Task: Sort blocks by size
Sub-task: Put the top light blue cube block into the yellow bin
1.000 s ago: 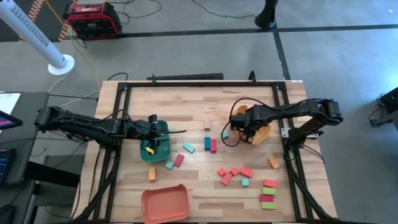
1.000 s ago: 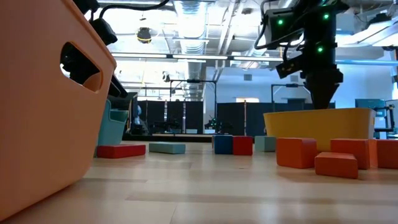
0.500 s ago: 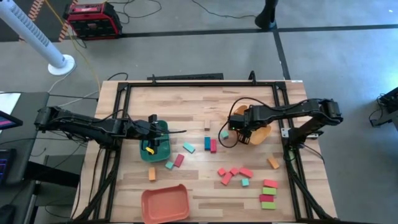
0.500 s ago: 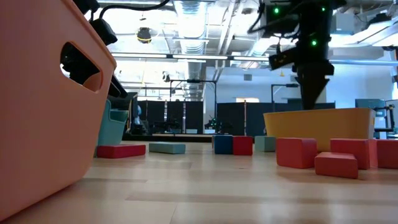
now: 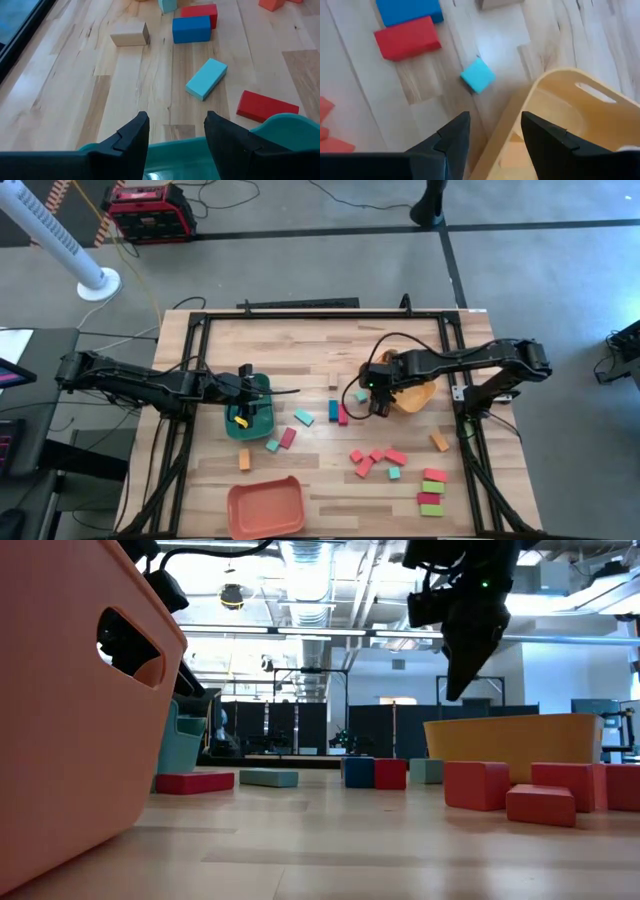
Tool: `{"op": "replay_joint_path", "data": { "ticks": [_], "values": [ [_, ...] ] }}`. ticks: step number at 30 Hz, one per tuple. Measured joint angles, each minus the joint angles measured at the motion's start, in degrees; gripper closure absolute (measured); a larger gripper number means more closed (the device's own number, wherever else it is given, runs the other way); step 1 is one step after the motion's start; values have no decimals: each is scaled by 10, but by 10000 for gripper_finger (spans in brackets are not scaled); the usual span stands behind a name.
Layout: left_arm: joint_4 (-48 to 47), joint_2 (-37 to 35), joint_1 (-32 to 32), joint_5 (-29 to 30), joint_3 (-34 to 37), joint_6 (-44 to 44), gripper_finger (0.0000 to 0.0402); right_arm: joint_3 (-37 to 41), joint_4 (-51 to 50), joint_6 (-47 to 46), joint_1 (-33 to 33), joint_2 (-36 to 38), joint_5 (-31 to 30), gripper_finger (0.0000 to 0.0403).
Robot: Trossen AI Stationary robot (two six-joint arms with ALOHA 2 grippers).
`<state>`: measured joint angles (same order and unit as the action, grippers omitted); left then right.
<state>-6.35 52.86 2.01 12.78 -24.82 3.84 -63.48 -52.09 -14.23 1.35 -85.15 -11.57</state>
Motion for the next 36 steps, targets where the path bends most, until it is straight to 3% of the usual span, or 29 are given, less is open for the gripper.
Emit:
{"op": "replay_joint_path", "data": {
  "ticks": [7,15,28,36],
  "values": [
    [-4,0,0,0,0,-2,221,0,15,41,9,0,9,190],
    [-4,0,0,0,0,-2,221,0,87,150,-30,-8,12,194],
    [-3,0,0,0,0,-7,221,-19,97,234,-35,-162,8,194],
    [-3,0,0,0,0,-7,221,-43,86,263,-35,-192,-20,194]
  ]
}}
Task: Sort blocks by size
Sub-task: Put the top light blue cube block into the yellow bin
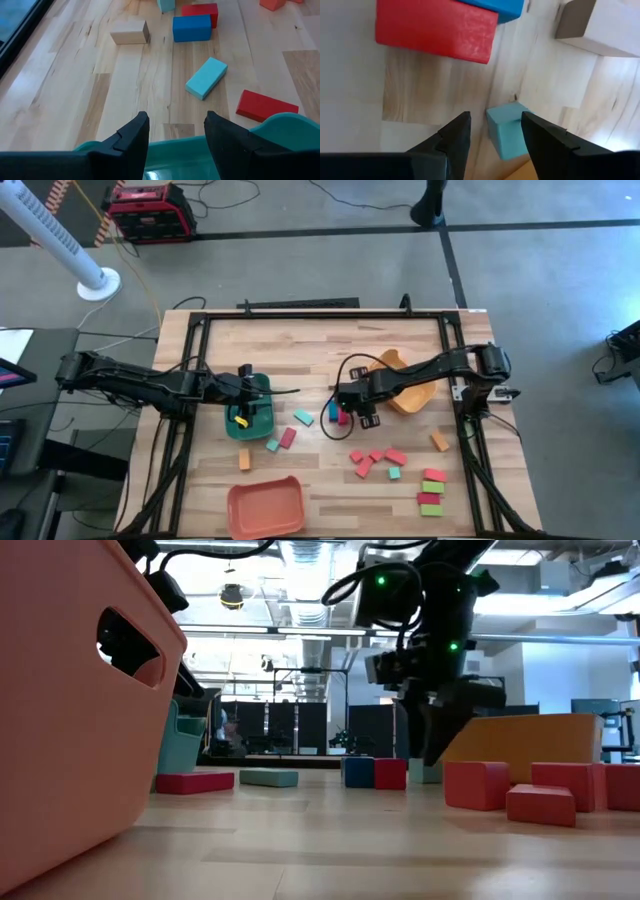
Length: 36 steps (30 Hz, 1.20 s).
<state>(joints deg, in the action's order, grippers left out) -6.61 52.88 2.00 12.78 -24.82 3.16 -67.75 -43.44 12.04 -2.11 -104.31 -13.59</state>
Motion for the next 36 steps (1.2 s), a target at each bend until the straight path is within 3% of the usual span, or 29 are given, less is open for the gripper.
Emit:
{"op": "replay_joint_path", "data": {
  "ticks": [10,21,26,33,36],
  "values": [
    [0,0,0,0,0,4,221,0,0,-3,16,0,-18,140],
    [0,0,0,0,0,2,221,-1,-3,0,42,-45,36,138],
    [0,0,0,0,0,2,221,-7,-7,0,34,-54,32,164],
    [6,0,0,0,0,7,221,-56,-50,-15,28,-44,32,247],
    [5,0,0,0,0,6,221,-84,-100,-32,27,-44,32,248]
  ]
}}
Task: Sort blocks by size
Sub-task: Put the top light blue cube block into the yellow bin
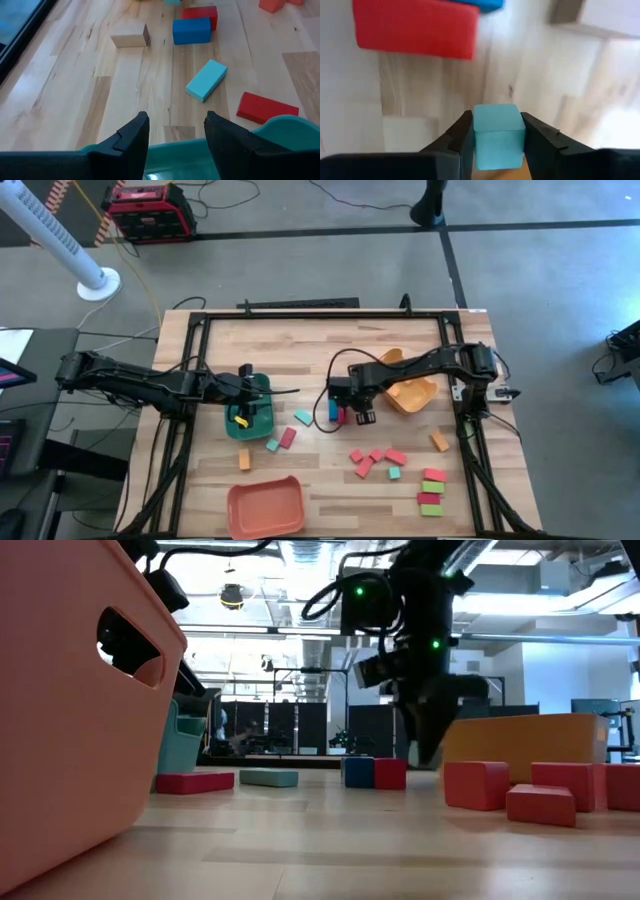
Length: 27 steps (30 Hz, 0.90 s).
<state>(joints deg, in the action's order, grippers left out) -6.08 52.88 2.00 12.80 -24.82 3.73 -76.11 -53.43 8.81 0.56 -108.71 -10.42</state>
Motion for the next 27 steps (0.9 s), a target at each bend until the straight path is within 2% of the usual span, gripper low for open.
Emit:
{"op": "replay_joint_path", "data": {
  "ticks": [4,10,18,23,27],
  "values": [
    [-2,0,0,0,0,0,221,-42,-54,-27,-9,0,-5,248],
    [-9,0,0,0,0,-1,221,-82,-195,-91,-25,9,-88,230],
    [-10,0,0,0,0,7,221,-85,-254,-195,-27,93,-96,242],
    [-10,0,0,0,0,10,221,-48,-258,-256,-23,160,-111,230],
    [-10,0,0,0,0,10,221,15,-249,-296,-10,206,-112,232]
  ]
}}
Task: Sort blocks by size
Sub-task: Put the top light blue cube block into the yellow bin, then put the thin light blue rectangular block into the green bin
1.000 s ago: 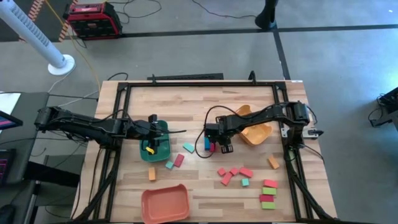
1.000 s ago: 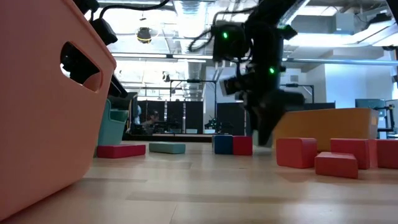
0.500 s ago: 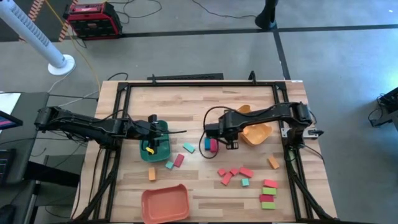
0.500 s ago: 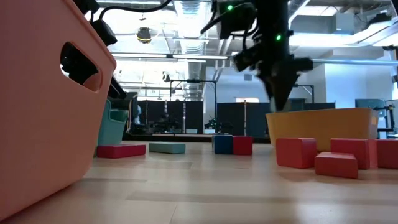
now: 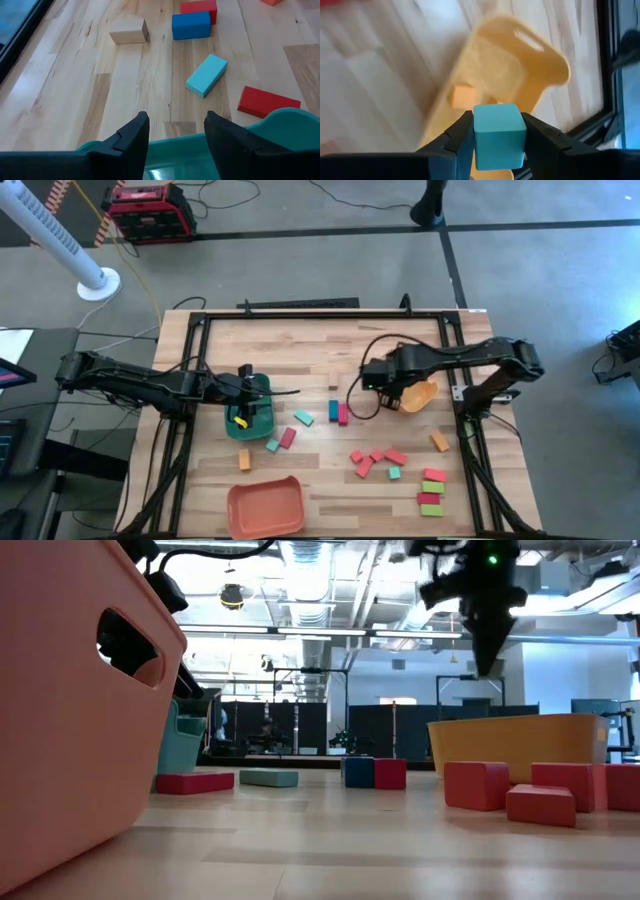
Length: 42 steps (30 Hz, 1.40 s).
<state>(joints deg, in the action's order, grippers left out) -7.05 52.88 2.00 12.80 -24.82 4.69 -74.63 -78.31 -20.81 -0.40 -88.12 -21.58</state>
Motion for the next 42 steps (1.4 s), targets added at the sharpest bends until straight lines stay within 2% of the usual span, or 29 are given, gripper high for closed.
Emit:
{"op": "replay_joint_path", "data": {
  "ticks": [9,16,23,29,42],
  "values": [
    [0,0,0,0,0,-4,221,134,69,-17,30,56,2,231],
    [1,0,0,0,0,-10,221,189,132,-3,51,88,6,231],
    [1,0,0,0,0,-15,221,214,180,9,60,99,24,230],
    [1,0,0,0,0,-15,221,218,180,9,62,99,24,226],
    [4,0,0,0,0,-19,221,218,180,12,62,99,23,172]
  ]
}}
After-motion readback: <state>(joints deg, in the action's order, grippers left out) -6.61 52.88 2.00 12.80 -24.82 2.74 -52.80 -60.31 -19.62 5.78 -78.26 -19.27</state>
